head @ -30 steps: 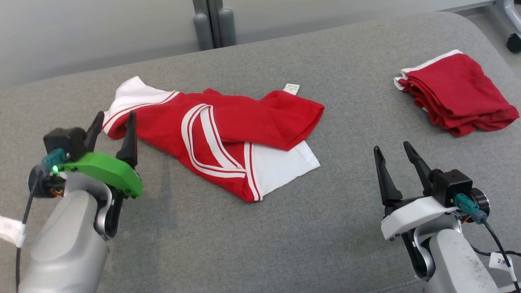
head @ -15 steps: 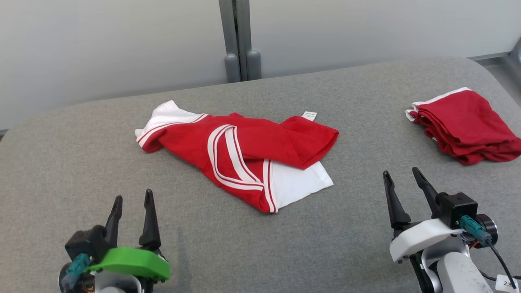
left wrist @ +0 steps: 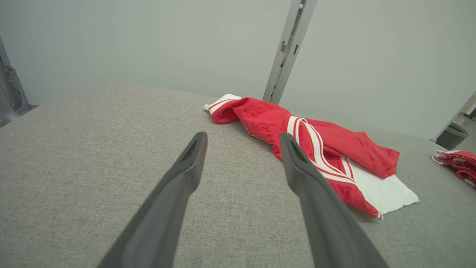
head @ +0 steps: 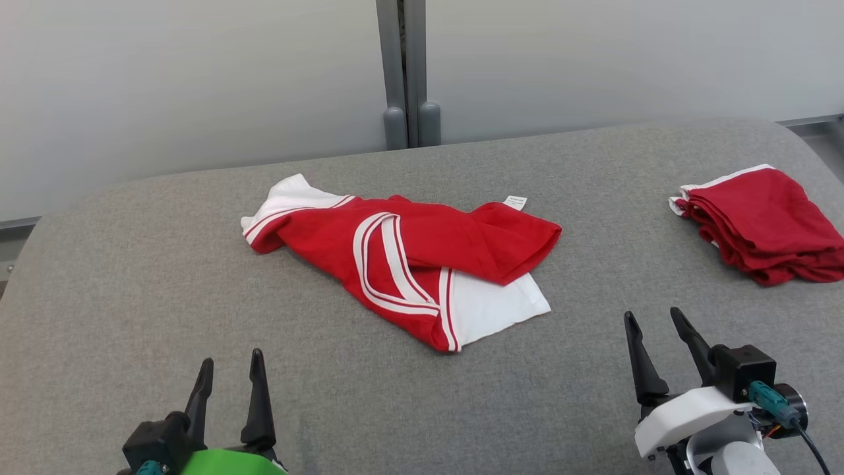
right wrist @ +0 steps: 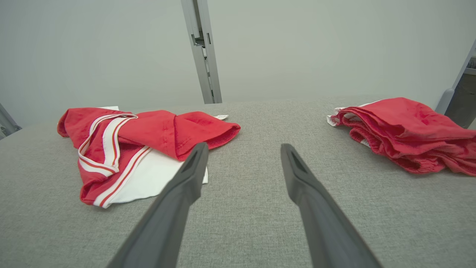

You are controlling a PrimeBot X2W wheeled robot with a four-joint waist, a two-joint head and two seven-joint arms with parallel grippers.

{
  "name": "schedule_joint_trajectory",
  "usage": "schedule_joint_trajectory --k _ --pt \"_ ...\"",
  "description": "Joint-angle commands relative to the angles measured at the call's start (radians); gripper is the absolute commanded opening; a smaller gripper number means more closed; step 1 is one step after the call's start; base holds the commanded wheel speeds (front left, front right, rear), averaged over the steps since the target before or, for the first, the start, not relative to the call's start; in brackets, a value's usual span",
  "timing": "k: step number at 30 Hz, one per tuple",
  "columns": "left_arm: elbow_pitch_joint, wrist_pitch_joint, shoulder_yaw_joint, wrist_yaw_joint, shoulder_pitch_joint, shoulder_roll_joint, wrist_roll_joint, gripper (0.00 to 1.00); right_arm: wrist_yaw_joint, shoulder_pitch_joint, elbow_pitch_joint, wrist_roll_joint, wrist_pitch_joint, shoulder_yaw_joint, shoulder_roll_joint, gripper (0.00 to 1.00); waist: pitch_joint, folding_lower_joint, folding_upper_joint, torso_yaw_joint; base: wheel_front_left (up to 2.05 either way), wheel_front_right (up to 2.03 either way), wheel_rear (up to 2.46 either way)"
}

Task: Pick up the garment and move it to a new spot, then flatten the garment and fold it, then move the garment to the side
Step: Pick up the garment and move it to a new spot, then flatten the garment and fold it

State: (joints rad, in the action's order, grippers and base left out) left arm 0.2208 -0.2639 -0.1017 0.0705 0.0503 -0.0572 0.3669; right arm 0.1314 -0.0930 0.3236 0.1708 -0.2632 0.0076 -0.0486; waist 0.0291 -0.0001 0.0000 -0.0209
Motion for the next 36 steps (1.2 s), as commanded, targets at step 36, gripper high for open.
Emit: schedule_joint_trajectory --k 36 --pt "0.031 0.000 -0.029 0.000 -0.009 0.006 -0.005 1.00 -0.002 -0.013 0.038 0.024 -0.002 0.005 -0.004 1.00 -0.010 0.0001 0.0000 0.001 0.00 0.00 0.00"
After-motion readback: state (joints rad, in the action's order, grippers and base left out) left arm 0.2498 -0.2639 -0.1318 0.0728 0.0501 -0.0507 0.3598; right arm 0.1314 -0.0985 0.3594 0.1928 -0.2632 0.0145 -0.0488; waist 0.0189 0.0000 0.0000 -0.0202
